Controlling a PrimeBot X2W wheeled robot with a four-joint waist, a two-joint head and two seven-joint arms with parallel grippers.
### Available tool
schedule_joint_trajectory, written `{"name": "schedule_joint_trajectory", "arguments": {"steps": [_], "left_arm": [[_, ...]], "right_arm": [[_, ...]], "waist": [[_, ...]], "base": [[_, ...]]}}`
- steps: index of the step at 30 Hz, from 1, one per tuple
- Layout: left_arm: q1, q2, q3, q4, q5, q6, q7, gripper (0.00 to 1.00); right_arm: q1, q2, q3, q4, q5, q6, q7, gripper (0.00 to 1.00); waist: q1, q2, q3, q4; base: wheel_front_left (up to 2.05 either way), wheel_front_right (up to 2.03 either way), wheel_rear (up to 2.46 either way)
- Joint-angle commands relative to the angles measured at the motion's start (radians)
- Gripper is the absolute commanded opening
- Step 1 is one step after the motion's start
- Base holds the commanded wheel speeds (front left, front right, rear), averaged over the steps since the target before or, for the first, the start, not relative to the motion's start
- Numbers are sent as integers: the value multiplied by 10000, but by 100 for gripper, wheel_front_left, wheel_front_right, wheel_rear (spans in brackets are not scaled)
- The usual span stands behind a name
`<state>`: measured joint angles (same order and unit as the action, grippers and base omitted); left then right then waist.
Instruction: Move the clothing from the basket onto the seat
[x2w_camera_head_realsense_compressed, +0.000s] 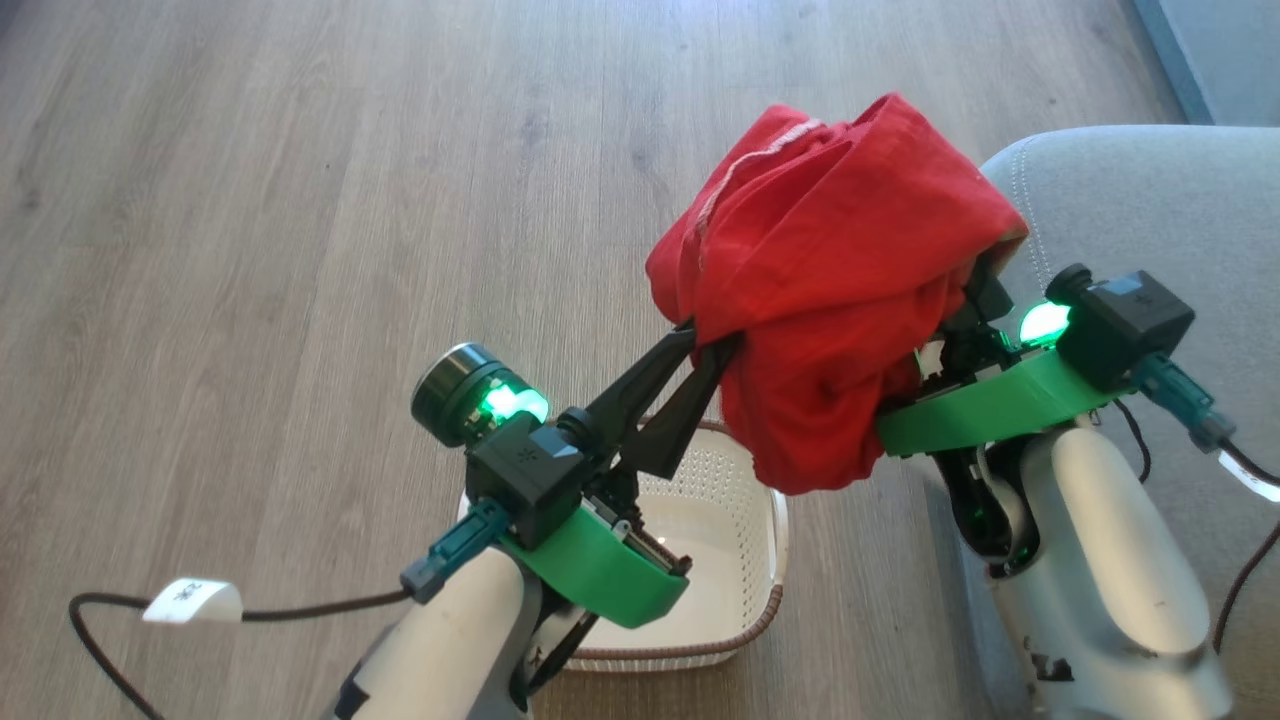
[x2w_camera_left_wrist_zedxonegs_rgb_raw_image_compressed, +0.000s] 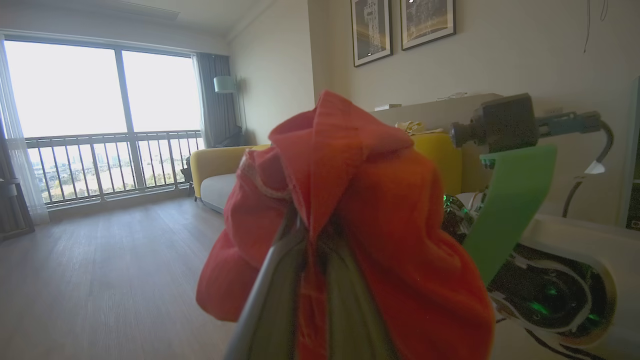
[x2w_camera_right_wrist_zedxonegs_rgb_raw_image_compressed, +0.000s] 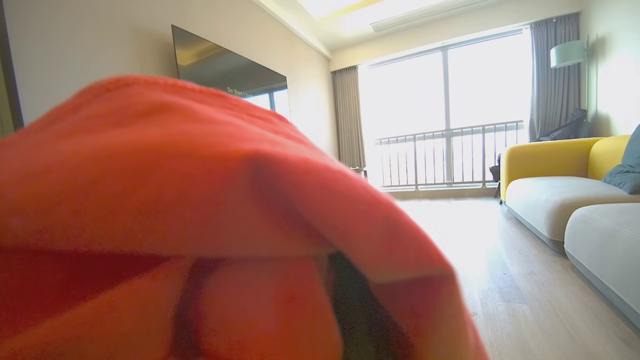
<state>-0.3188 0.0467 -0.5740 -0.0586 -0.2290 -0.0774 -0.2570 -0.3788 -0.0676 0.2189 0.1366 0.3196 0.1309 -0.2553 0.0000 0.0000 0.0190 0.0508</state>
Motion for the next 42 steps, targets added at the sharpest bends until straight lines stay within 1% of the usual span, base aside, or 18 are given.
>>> {"name": "schedule_joint_trajectory", "arguments": {"steps": [1, 7, 9, 14, 20, 28, 29, 30, 32, 42], "left_arm": [[-275, 35, 387, -295, -3, -32, -47, 0], [-205, 35, 313, 101, 196, -108, -47, 0], [-247, 35, 235, 260, 565, -126, -47, 0], [-168, 35, 170, 583, 736, -65, -47, 0], [-109, 35, -147, 808, 1105, -125, -47, 0], [127, 35, -308, 1116, 1126, -144, -47, 0], [168, 35, -296, 1161, 1095, -149, -47, 6], [196, 35, -282, 1211, 1091, -156, -47, 31], [237, 35, -216, 1290, 1107, -165, -47, 100], [512, 35, -96, 2151, 1327, -350, -47, 100]], "right_arm": [[-469, 173, 118, -454, 21, -2, -65, 0], [-518, 173, 90, -965, -98, -2, -65, 0], [-524, 173, 214, -1200, -407, -2, -65, 0], [-332, 173, 295, -1569, -433, -2, -65, 0], [-144, 173, 390, -1759, -507, -2, -65, 0], [50, 173, 471, -1787, -591, -2, -65, 0], [49, 173, 432, -1775, -603, -2, -65, 0], [41, 173, 396, -1768, -612, -2, -65, 0], [19, 173, 341, -1765, -627, -2, -65, 0], [-40, 174, 47, -1854, -803, -2, -65, 0]], "waist": [[0, 0, 4, -3], [0, 0, 32, 23], [0, 0, 49, 34], [0, 0, 67, 42], [0, 0, 102, 28], [0, 0, 73, -116], [0, 0, 68, -131], [0, 0, 68, -144], [0, 0, 73, -164], [0, 0, 152, -174]], "base": [[0, 0, 0], [0, 0, 0], [0, 0, 0], [0, 0, 0], [0, 0, 0], [0, 0, 0], [0, 0, 0], [0, 0, 0], [0, 0, 0], [0, 0, 0]]}}
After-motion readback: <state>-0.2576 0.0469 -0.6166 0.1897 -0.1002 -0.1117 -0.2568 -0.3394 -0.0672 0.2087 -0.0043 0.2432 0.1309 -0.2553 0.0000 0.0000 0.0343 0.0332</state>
